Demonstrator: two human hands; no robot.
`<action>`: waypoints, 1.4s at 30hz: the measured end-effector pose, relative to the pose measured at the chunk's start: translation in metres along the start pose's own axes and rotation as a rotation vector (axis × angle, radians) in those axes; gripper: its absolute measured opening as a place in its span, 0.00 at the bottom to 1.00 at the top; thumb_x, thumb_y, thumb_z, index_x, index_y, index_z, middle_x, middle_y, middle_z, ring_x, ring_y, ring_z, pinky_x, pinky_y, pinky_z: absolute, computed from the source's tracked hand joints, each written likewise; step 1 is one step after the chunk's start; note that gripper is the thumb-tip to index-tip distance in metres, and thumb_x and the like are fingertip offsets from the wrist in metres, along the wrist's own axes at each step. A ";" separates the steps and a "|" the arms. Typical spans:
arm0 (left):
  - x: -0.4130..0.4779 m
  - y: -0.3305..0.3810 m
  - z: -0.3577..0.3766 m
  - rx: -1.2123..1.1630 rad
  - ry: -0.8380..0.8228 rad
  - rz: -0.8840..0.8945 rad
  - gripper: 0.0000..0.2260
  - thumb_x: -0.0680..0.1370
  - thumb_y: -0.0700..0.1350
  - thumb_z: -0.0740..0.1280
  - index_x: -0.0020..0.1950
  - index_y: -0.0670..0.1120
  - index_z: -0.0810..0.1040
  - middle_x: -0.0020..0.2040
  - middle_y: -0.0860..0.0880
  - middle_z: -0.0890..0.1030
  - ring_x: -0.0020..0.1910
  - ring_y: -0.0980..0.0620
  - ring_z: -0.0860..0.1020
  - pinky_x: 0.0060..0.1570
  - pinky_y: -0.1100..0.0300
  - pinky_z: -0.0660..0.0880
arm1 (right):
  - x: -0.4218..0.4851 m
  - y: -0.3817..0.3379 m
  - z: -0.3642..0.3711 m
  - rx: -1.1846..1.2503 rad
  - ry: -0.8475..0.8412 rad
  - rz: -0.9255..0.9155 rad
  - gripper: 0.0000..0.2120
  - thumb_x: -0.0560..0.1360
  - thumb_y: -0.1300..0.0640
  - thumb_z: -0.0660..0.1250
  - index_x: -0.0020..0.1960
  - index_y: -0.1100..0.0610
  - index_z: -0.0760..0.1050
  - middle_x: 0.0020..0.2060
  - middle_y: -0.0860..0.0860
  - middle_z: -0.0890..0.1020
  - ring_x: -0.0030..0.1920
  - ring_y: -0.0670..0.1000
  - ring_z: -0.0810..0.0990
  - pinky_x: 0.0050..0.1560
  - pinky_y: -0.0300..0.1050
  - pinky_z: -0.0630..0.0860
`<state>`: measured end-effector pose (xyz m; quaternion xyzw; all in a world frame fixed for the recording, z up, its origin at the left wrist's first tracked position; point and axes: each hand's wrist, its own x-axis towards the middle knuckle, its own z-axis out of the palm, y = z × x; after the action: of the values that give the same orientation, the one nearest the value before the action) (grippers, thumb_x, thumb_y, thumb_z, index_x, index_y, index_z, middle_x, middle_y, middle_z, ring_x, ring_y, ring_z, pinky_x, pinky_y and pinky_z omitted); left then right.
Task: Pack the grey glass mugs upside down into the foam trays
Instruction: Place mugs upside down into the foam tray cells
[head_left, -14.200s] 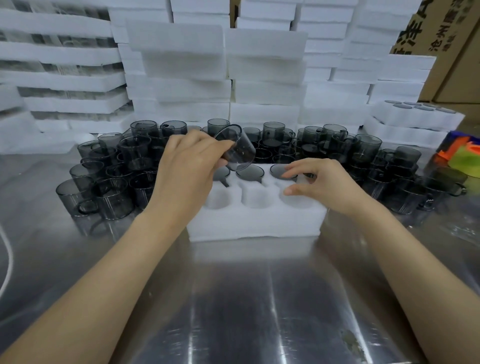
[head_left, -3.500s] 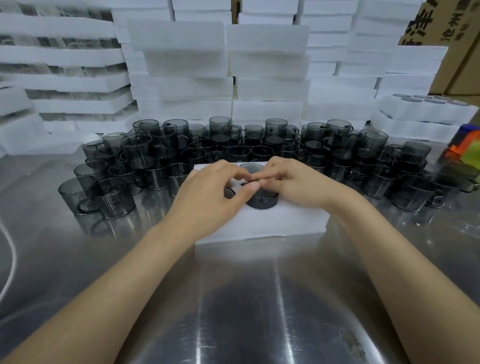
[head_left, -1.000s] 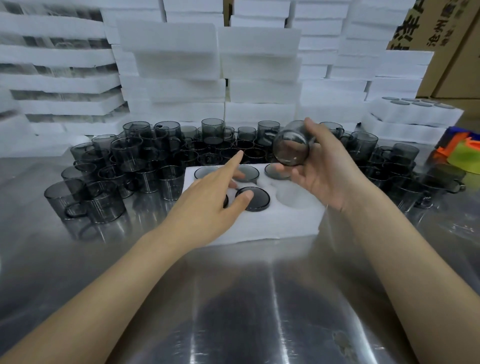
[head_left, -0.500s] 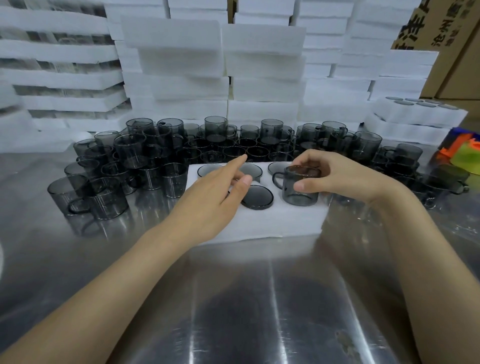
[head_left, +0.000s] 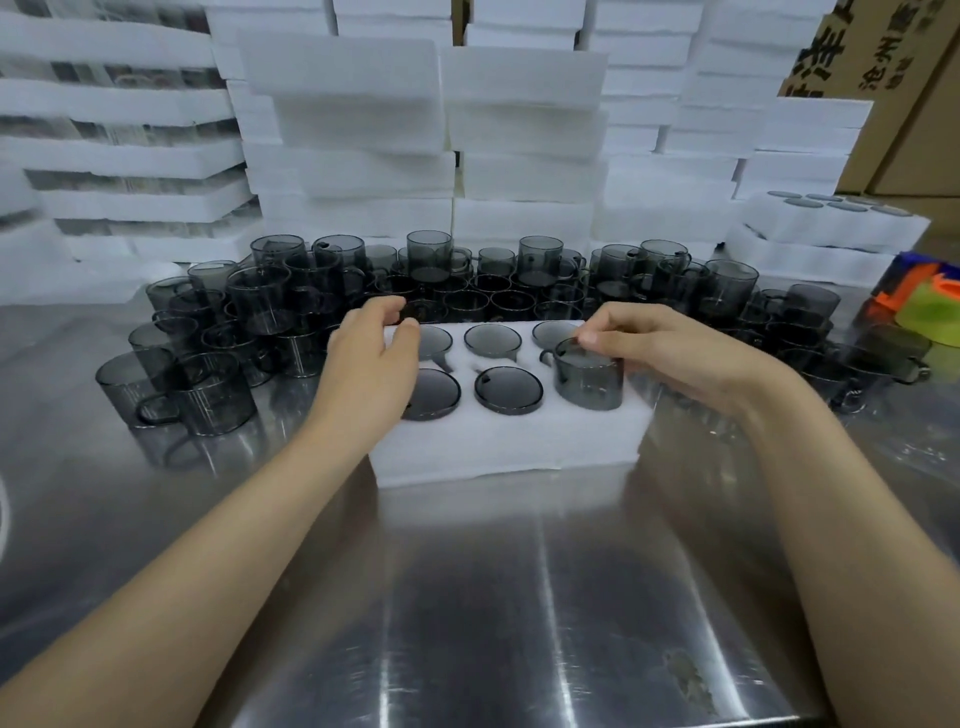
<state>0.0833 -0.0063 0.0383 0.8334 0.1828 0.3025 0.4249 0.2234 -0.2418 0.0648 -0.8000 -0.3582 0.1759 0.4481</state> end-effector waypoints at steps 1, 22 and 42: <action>0.000 -0.001 0.001 -0.007 -0.003 0.001 0.15 0.82 0.46 0.58 0.69 0.48 0.71 0.65 0.52 0.74 0.63 0.54 0.71 0.64 0.56 0.68 | 0.004 0.000 -0.001 -0.035 -0.008 0.015 0.18 0.67 0.38 0.70 0.48 0.49 0.80 0.46 0.49 0.80 0.47 0.48 0.75 0.52 0.43 0.67; -0.004 -0.005 0.009 0.034 0.017 0.000 0.13 0.81 0.43 0.58 0.65 0.50 0.73 0.59 0.55 0.67 0.58 0.59 0.61 0.53 0.62 0.60 | 0.021 0.011 0.034 -0.198 0.166 0.226 0.24 0.67 0.30 0.66 0.46 0.46 0.61 0.44 0.46 0.67 0.40 0.44 0.68 0.36 0.40 0.62; -0.001 -0.007 0.009 -0.273 0.071 -0.511 0.23 0.79 0.50 0.61 0.73 0.51 0.62 0.72 0.48 0.58 0.70 0.47 0.62 0.67 0.50 0.64 | 0.006 0.009 0.022 -0.065 0.027 0.318 0.31 0.61 0.28 0.66 0.50 0.50 0.84 0.45 0.46 0.86 0.48 0.49 0.85 0.59 0.47 0.76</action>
<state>0.0882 -0.0080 0.0286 0.6845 0.3592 0.2364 0.5887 0.2179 -0.2268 0.0460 -0.8630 -0.2265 0.2223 0.3931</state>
